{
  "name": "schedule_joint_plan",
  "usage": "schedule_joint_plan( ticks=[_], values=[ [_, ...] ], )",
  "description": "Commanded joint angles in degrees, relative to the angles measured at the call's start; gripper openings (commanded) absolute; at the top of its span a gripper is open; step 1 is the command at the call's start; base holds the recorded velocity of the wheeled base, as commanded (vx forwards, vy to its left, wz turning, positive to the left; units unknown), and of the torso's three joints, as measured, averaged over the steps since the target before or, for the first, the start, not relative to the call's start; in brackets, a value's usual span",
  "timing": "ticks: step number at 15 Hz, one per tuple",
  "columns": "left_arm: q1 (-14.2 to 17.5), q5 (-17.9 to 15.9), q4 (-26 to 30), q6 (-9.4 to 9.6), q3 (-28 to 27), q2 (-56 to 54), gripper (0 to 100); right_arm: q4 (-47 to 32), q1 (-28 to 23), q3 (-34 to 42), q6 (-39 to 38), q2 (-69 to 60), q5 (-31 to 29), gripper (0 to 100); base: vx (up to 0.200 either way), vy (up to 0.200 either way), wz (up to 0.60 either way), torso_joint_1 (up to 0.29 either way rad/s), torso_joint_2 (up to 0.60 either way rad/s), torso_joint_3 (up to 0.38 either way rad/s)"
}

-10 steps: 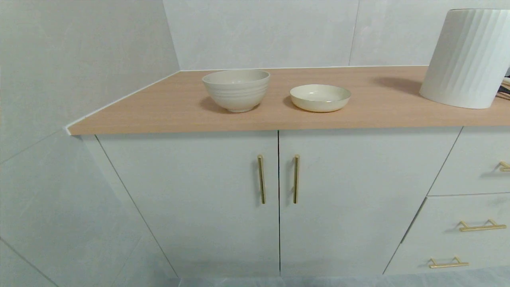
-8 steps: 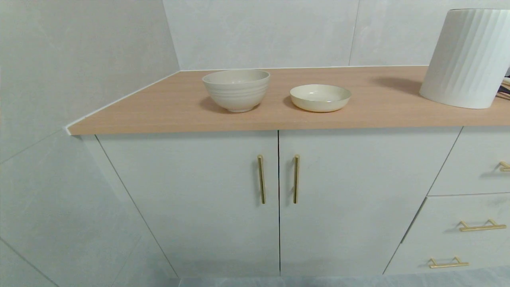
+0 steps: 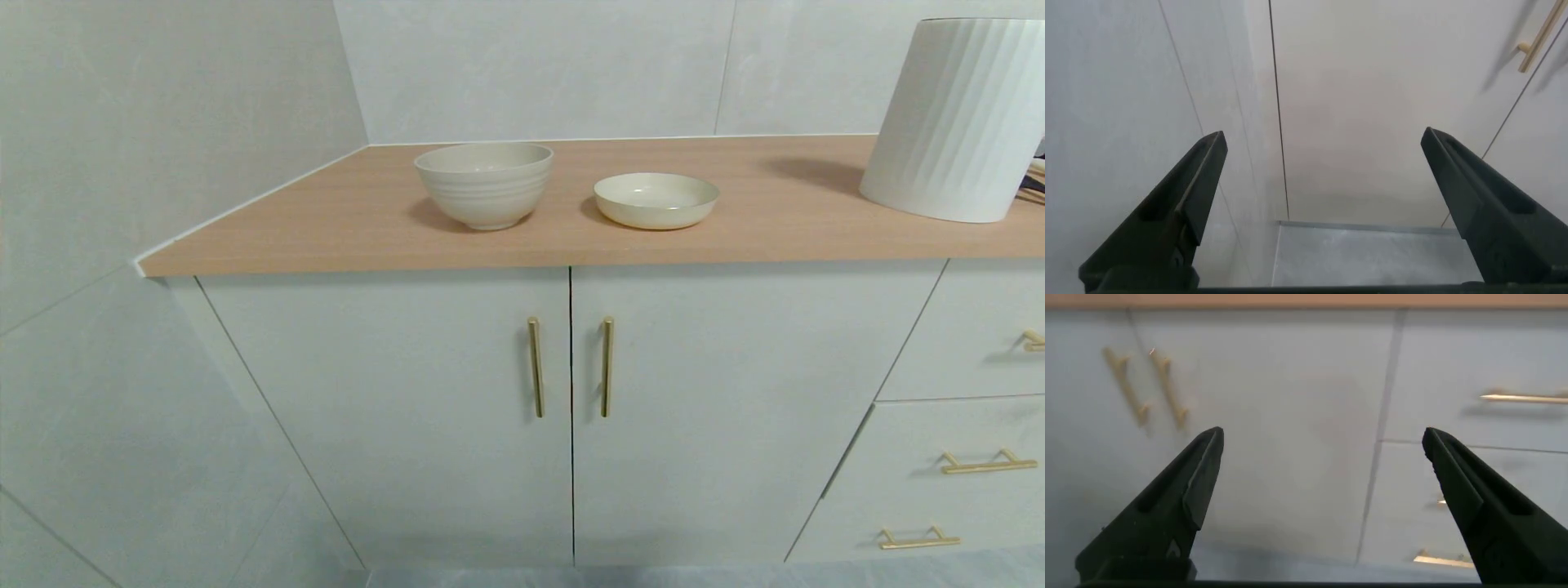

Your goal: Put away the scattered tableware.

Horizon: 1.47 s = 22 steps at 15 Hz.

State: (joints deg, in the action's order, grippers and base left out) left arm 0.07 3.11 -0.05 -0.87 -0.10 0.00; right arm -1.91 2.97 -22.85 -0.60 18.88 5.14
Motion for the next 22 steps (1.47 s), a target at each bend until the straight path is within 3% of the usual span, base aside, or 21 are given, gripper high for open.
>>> schedule_joint_plan(
  ticks=[1, 5, 8, 13, 16, 22],
  values=[
    [0.0, 0.1, 0.0, -0.01, 0.0, 0.0, 100, 0.8, 4.9, -12.4, -0.5, 33.0, 5.9, 100, 0.0, 0.0, 0.0, 0.0, 0.0, 0.0],
    [0.0, 0.0, 0.0, -0.01, 0.0, 0.0, 100, 9.7, 21.7, -18.2, -4.6, 52.8, 6.0, 100, 0.0, 0.0, 0.0, 0.0, 0.0, 0.0],
    [0.0, 0.1, 0.0, -0.01, 0.0, 0.0, 100, 15.2, 28.8, -24.0, -10.0, 65.4, 6.2, 100, 0.0, 0.0, 0.0, 0.0, 0.0, 0.0],
    [0.0, 0.0, 0.0, -0.01, 0.0, 0.0, 100, 18.7, 32.0, -32.8, -10.4, 79.6, 8.7, 100, 0.0, 0.0, 0.0, 0.0, 0.0, 0.0],
    [0.0, 0.0, 0.0, -0.01, 0.0, 0.0, 100, 23.7, 33.0, -37.6, -15.0, 88.3, 8.6, 100, 0.0, 0.0, 0.0, 0.0, 0.0, 0.0],
    [0.0, 0.1, 0.0, -0.01, 0.0, 0.0, 100, 37.0, 33.4, -36.7, -17.0, 94.8, 8.2, 100, 0.0, 0.0, 0.0, 0.0, 0.0, 0.0]
  ],
)
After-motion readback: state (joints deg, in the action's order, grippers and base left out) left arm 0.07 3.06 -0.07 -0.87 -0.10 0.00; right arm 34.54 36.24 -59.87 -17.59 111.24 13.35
